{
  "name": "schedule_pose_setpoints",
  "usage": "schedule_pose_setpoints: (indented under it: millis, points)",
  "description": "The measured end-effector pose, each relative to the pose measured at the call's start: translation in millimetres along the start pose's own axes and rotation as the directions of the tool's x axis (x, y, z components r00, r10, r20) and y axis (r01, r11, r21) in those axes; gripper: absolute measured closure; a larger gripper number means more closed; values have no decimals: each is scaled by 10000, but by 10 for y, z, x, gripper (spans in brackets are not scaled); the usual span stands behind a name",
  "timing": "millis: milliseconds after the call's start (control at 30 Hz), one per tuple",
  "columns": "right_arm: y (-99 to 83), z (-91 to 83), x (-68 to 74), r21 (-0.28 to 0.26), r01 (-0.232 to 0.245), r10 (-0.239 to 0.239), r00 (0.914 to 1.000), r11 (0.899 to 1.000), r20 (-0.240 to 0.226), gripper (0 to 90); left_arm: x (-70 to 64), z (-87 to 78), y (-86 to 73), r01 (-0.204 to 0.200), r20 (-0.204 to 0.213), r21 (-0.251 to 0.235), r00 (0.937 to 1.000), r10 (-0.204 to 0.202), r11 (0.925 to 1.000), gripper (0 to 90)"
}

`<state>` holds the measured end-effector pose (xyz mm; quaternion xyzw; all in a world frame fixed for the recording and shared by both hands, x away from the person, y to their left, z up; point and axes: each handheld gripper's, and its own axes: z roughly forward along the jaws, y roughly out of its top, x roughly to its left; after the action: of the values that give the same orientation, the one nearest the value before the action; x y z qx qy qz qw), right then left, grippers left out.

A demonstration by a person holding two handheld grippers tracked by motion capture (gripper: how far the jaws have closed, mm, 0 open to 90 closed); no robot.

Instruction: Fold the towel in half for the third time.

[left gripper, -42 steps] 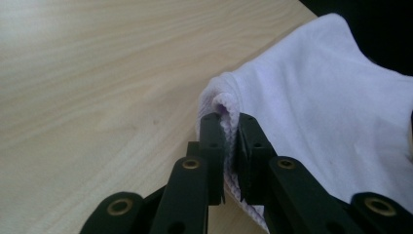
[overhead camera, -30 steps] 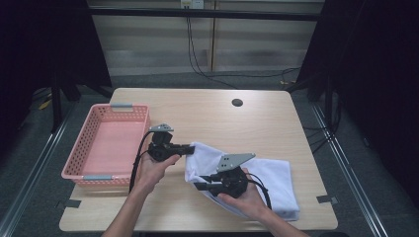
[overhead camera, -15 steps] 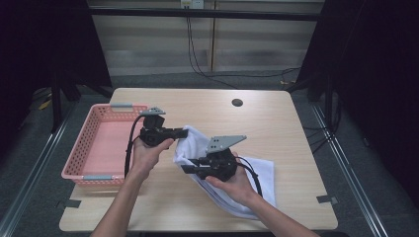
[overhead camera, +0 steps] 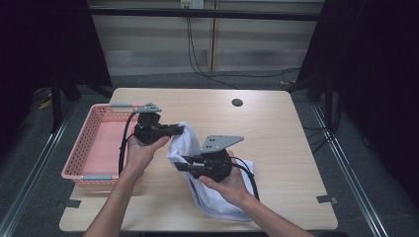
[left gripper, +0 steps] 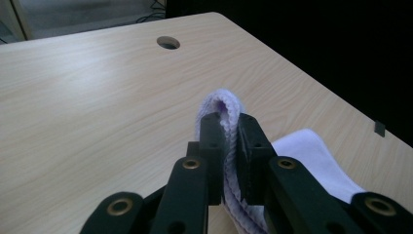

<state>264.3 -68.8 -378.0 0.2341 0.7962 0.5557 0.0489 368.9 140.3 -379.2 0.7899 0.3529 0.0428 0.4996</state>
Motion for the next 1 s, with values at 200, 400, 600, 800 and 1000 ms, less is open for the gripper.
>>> schedule_pose_setpoints:
  millis: [200, 400, 600, 800, 1000]
  points:
    - [-216, -236, -5, -235, -262, 274, 9983, 9994, 509, 775, -189, 288, -1, -419, 415, 306, 9983, 406, 9987, 827]
    - [-451, -502, -36, -138, -444, 455, 9948, 9989, 906, 769, -413, 575, 6, -897, 554, 715, 9948, 858, 9934, 821]
    - [-674, -805, -83, -228, -733, 758, 9866, 9971, 1443, 760, -563, 873, -13, -984, 909, 963, 9918, 897, 9905, 815]
    - [-952, -986, -94, -68, -1146, 1138, 9754, 9934, 1891, 757, -723, 1201, -132, -1061, 1337, 1307, 9871, 885, 9857, 804]
    - [-1217, -1115, -107, 495, -1473, 1327, 9656, 9879, 2237, 727, -864, 1483, -223, -1276, 1383, 1744, 9849, 1040, 9764, 792]
